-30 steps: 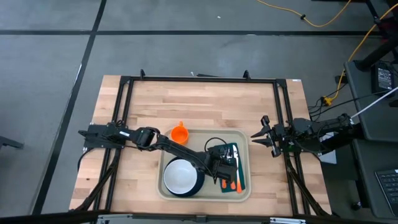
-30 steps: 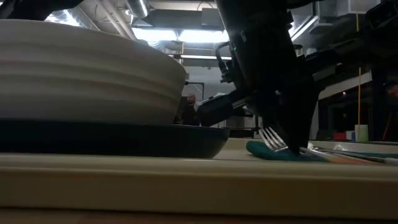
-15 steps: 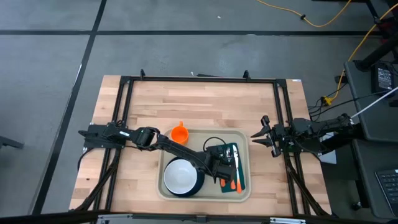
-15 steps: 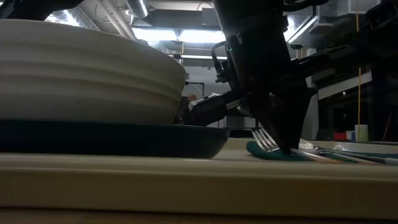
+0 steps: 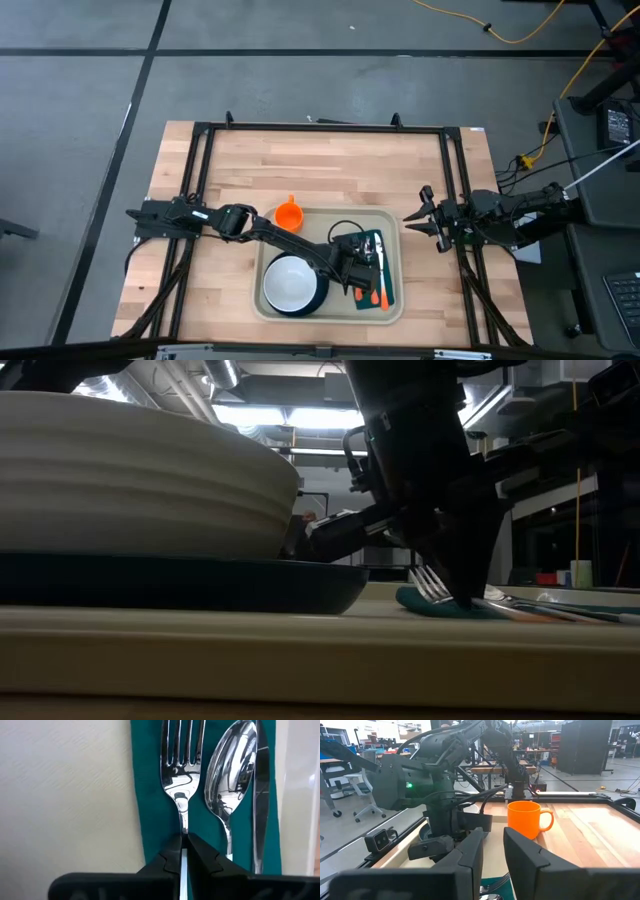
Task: Set up tray
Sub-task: Put the orange fork on top of the green table napkin to the left of the orange spoon, then return to Home Position
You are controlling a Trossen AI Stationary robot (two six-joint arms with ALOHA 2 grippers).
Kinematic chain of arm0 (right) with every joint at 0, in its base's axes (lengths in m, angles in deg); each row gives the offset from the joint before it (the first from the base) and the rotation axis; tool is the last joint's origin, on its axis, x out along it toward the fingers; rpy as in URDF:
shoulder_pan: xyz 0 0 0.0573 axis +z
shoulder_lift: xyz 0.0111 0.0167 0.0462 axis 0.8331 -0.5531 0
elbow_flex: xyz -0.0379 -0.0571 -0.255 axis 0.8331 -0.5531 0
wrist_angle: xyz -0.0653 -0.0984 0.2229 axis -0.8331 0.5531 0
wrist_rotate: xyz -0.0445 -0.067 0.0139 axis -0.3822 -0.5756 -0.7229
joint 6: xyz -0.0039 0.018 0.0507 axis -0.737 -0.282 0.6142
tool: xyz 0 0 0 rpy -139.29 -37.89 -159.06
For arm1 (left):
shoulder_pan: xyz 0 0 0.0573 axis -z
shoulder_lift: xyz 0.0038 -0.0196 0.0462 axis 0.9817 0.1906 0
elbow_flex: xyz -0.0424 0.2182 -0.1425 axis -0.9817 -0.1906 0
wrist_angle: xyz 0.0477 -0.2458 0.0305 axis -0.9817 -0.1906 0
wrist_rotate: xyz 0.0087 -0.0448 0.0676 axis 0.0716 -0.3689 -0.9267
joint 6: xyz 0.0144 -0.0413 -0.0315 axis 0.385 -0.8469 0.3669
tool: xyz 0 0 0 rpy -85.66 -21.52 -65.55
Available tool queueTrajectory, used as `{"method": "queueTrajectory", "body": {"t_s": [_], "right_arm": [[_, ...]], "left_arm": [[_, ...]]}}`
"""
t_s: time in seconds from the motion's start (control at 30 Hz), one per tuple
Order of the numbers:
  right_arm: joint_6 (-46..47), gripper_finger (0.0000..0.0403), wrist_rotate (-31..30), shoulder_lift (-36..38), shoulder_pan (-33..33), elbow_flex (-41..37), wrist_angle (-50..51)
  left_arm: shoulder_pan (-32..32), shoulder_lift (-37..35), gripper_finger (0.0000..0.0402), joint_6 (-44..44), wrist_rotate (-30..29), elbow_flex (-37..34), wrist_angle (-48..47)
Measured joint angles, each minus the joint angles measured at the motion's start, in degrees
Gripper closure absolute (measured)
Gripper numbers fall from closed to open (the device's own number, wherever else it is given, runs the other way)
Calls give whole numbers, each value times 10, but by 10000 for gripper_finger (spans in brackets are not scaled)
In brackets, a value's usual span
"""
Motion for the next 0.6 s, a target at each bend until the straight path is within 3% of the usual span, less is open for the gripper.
{"method": "queueTrajectory", "body": {"t_s": [0.6], "right_arm": [[0,320,0,0,0,0,0]], "left_arm": [[0,0,318,34,21,0,2]]}}
